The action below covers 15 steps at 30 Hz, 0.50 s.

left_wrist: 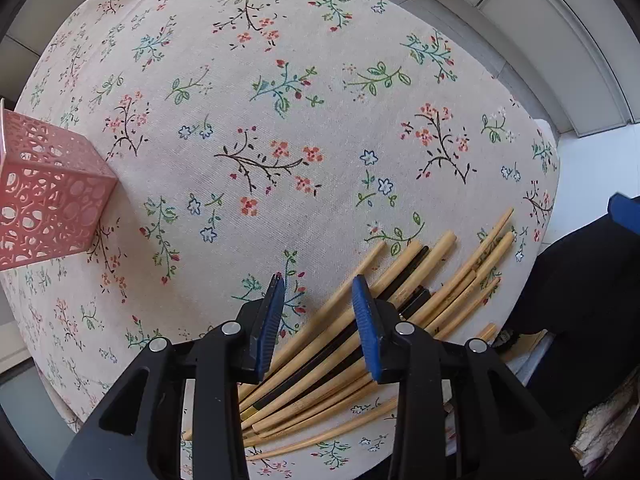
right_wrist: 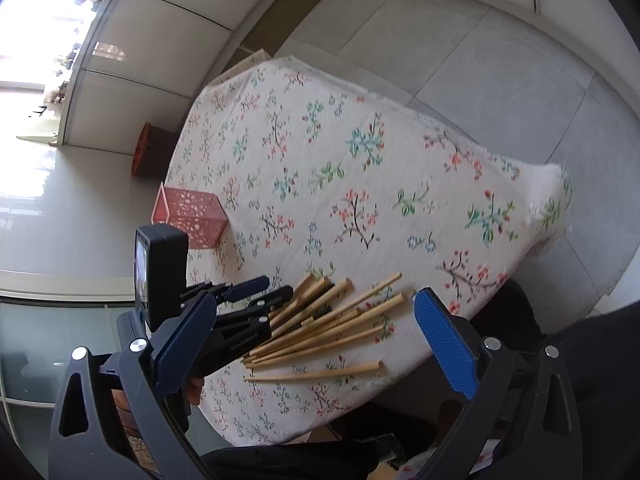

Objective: Organize utensils
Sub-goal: 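Lower the left tool onto the chopstick pile and close on one chopstick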

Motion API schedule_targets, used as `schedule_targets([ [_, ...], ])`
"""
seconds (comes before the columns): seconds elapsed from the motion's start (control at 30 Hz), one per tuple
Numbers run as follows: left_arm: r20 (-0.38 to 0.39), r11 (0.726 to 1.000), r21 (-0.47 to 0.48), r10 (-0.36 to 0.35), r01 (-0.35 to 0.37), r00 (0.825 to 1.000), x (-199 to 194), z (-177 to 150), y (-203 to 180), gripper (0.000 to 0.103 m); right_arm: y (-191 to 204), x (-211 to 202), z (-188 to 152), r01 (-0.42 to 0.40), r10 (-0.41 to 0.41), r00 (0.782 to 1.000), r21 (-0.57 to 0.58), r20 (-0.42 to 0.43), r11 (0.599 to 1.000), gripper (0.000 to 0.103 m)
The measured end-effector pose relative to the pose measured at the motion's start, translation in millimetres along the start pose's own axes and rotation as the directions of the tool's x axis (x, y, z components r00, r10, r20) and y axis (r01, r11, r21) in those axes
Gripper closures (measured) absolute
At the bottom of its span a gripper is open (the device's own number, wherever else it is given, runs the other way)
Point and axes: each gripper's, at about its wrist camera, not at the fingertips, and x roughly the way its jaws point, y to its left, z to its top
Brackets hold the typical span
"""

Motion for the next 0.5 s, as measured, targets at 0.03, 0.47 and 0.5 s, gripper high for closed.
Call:
schedule_targets([
  [0.03, -0.003, 1.0, 0.002, -0.001, 0.001, 1.0, 3.5, -0.7, 0.0, 0.069, -0.5, 2.2, -2.7, 0.0, 0.0, 1.0, 0.011, -0.009, 1.0, 0.006],
  [0.47, 0.195, 0.997, -0.066, 0.043, -0.031, 0.98, 2.4, -48.1, 34.4, 0.096, -13.3, 59.2, -64.9, 0.062, -0.012, 0.976, 0.228, -0.216, 0.972, 0.032],
  [0.5, 0.21, 0.997, -0.07, 0.052, -0.038, 0.976, -3.0, -52.5, 38.2, 0.098, -10.7, 66.5, -70.2, 0.068, -0.012, 0.971, 0.228, -0.238, 0.971, 0.038],
])
